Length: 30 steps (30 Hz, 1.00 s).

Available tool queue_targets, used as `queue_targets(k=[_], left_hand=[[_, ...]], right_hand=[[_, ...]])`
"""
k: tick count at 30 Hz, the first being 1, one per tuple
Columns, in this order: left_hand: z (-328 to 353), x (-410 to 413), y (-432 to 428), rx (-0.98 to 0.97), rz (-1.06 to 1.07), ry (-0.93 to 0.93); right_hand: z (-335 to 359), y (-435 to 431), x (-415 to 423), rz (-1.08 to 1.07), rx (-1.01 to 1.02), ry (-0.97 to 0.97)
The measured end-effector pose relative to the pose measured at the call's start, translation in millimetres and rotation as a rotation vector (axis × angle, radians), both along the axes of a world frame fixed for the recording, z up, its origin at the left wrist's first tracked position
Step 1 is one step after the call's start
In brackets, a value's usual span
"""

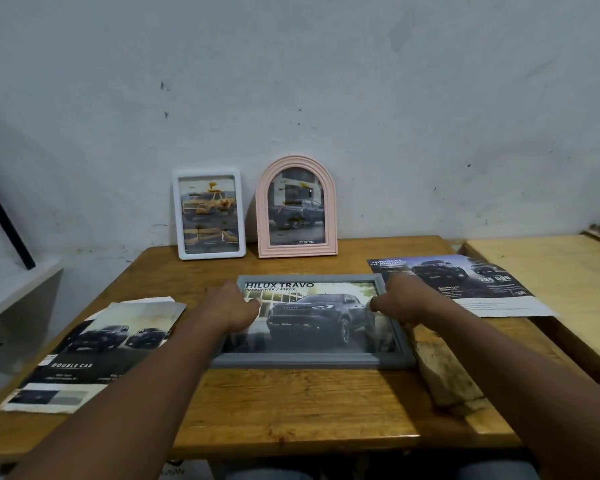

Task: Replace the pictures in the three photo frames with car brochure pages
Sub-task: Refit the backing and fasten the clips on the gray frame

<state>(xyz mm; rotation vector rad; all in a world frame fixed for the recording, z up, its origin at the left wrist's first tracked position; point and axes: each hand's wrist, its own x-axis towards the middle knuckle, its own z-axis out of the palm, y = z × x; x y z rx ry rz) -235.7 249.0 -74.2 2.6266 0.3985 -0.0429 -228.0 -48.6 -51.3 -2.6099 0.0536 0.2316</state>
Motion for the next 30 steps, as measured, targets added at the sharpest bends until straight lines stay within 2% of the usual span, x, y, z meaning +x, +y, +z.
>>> queue_targets(k=[8,14,18,24,30], left_hand=[[2.5,-11.4,0.7,-0.153,0.054,-0.136],[19.8,-15.9,-5.8,-0.343,0.055,-0.411],[29.4,-13.4,-22.7,-0.366,-0.065,-0.587],[38.4,3.4,-68.1,-0.342,-0.195,-0.659],[40.1,33.4,-126.3,-0.379,-0.296,-0.623]], right_hand=[[1.1,1.0,-0.9,-0.088,0.144,-0.18],[32.9,1.0,-7.4,-0.094,0.308,-0.418],[46.9,-14.0,-6.1,-0.052,0.396,-0.584],[48.3,-56.4,5.7,-0.029,0.428,-0.667],[45.9,-104.9,26.4,-0.079,0.391,-0.688]])
